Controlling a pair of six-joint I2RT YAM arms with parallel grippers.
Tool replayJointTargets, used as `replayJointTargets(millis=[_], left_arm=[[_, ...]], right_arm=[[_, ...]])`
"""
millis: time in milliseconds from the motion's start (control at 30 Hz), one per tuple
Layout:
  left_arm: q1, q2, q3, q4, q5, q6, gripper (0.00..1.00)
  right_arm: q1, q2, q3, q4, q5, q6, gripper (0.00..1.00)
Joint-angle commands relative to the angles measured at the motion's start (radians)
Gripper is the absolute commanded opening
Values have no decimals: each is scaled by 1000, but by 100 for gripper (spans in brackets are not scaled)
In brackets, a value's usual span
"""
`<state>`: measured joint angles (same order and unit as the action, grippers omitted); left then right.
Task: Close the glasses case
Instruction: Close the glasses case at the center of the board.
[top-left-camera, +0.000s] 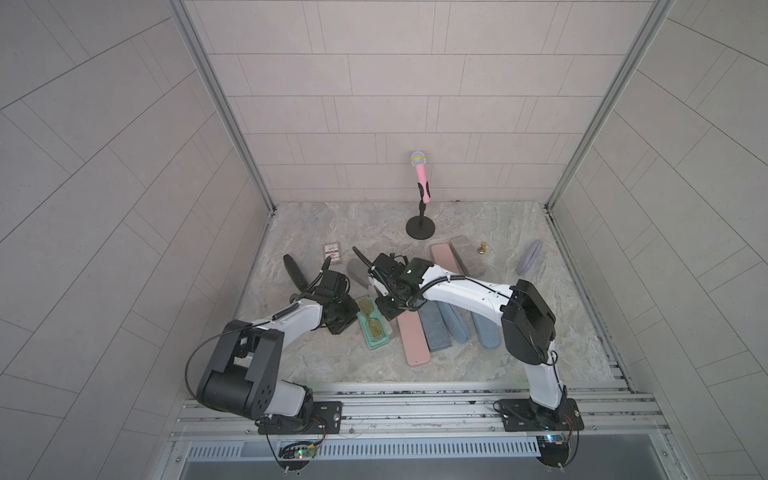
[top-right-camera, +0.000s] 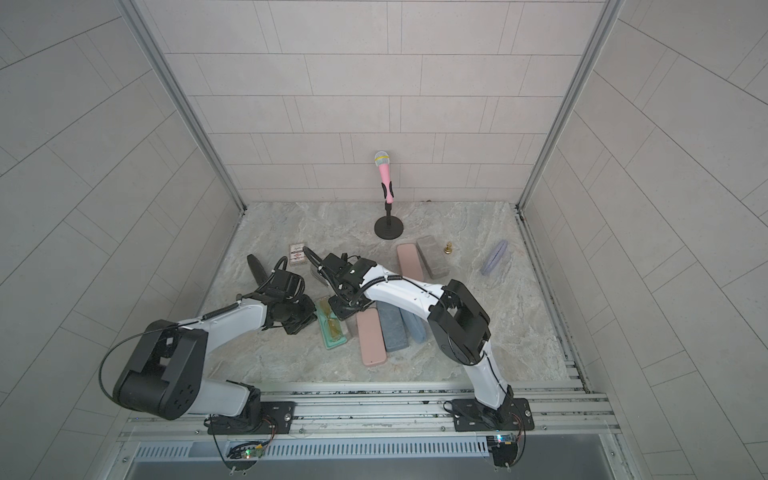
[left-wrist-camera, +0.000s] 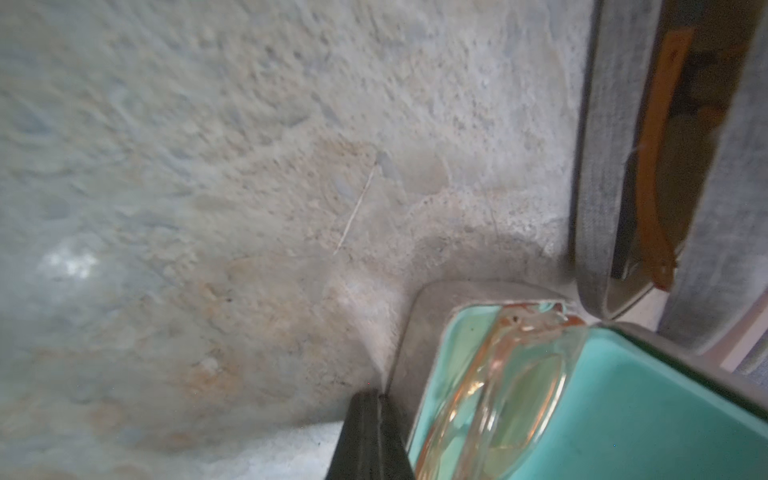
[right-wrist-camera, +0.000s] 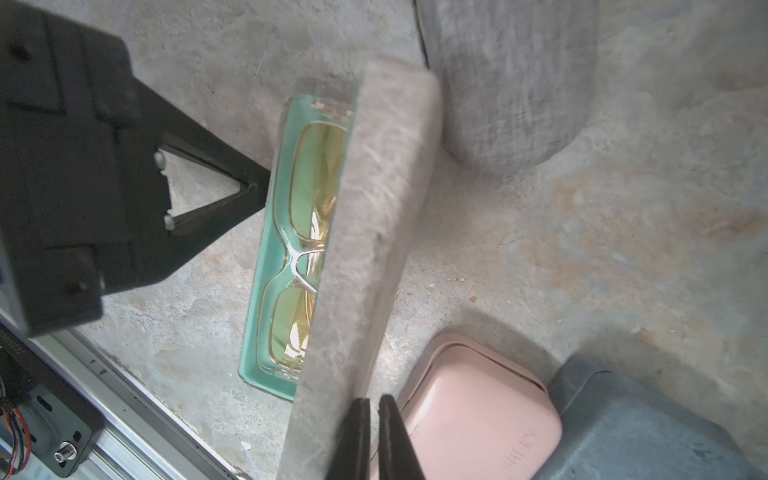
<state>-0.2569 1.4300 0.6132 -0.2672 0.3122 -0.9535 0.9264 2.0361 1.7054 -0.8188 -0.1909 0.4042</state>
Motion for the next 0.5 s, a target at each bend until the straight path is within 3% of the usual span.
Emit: replayJointTargets(millis=[0,467], left_arm=[[-11,-2,-12,-34,-26,-14,0],[-21,-17,-12,-33,-26,-14,0]], right_arm=[[17,31,28,-21,6,0,10],[40,97,87,-4,-10,25,10]])
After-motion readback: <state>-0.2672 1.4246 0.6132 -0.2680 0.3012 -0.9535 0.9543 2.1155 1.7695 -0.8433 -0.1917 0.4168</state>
